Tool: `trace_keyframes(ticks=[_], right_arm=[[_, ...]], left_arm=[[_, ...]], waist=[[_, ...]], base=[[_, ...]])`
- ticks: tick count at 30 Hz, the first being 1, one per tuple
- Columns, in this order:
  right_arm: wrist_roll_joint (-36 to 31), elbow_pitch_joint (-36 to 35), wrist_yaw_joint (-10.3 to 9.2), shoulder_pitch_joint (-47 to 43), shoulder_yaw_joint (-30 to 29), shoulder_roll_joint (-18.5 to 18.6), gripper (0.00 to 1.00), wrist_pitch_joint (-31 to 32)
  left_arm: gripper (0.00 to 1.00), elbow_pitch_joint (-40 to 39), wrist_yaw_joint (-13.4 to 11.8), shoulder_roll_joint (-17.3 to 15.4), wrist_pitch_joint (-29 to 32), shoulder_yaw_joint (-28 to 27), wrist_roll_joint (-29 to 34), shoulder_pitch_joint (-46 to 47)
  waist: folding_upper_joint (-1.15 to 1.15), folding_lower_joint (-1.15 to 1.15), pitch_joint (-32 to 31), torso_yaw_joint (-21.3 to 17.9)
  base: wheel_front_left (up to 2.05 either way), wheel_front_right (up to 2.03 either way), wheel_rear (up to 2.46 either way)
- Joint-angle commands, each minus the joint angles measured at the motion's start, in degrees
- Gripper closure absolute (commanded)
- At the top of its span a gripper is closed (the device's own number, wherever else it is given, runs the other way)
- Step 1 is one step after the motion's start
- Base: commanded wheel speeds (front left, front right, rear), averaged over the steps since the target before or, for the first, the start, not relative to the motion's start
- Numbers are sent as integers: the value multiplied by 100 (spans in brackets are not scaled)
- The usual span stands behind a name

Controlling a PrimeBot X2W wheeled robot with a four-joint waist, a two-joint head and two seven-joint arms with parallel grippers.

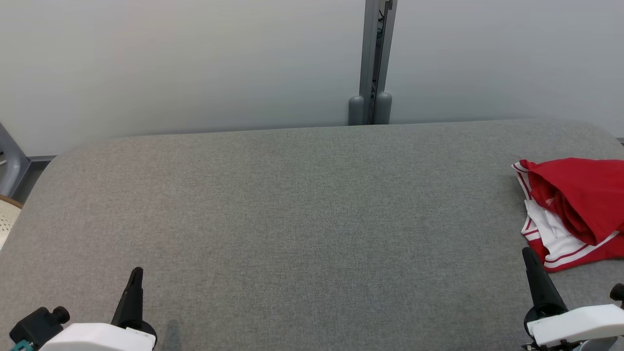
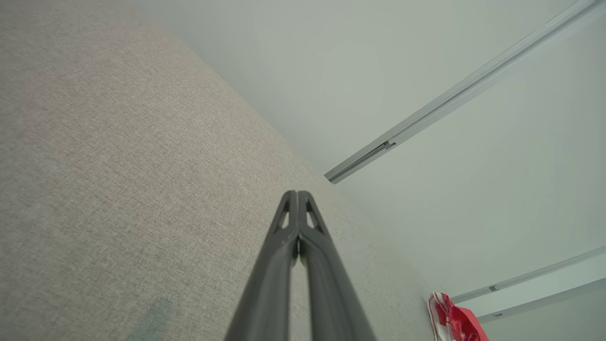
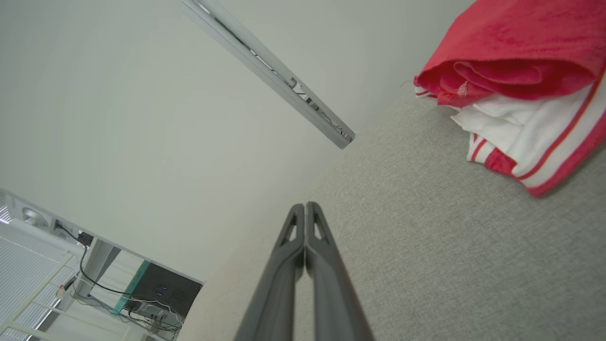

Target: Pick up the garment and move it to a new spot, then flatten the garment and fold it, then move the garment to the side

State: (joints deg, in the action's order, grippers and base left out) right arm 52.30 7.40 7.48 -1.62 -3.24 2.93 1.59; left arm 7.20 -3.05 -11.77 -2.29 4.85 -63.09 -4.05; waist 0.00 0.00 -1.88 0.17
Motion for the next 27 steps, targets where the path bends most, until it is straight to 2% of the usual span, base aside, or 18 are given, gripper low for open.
trace_keyframes(ticks=[1, 27], right_arm=[[170, -30, 2, 155, -28, 59, 100, 28], [1876, 269, 2, 440, -116, 74, 100, 195]], left_arm=[[100, -22, 65, -17, 19, -80, -114, 181], [100, 281, 503, 348, 366, -514, -1370, 571]], waist=[[0, 0, 3, 0], [0, 0, 75, -6]], base=[[0, 0, 0], [0, 0, 0]])
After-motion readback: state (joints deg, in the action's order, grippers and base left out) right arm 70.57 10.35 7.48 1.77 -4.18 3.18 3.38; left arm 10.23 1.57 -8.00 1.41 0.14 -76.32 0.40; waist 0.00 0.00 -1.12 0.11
